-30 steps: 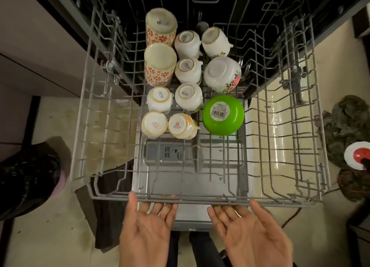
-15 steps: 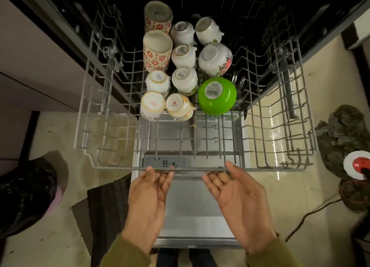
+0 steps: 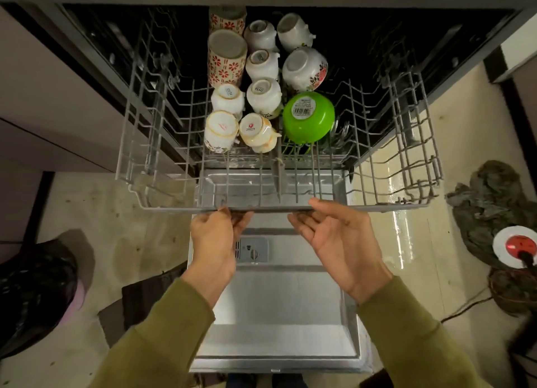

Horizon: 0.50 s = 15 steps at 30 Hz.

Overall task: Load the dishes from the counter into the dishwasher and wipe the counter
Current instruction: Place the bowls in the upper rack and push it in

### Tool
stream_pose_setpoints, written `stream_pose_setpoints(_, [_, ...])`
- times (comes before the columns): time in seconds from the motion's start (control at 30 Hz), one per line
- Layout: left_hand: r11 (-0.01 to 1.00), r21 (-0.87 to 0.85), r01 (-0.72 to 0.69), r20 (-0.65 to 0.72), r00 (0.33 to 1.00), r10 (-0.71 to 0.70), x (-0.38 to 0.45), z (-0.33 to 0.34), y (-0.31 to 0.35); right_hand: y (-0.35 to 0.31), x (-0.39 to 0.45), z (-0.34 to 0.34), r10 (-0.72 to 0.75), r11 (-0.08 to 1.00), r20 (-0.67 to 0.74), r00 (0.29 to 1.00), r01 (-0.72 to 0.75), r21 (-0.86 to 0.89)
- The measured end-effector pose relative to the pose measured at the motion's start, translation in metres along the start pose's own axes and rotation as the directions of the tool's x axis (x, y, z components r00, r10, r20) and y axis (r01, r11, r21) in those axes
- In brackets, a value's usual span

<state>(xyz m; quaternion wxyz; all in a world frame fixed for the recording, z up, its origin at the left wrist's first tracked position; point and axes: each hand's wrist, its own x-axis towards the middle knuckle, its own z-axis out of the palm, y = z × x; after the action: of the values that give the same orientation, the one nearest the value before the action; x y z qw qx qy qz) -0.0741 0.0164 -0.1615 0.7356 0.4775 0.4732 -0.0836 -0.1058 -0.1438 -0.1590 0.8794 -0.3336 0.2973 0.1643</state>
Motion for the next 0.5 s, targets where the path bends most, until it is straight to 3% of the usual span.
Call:
stream_pose_setpoints(0.2, [1.0, -0.025, 0.018, 0.093, 0.996, -0.015, 0.04, 0.016, 0.016, -0.018, 0.028, 0.007, -0.035, 0.984, 0.031, 0.999, 0.04, -0.172])
stream_pose_setpoints(0.5, [0.996, 0.08, -0.038, 0.296, 0.955, 0.012, 0.114, 0.068, 0.072, -0.056, 0.109, 0.043, -0.069, 0.986, 0.003, 0.998, 0.069, -0.152])
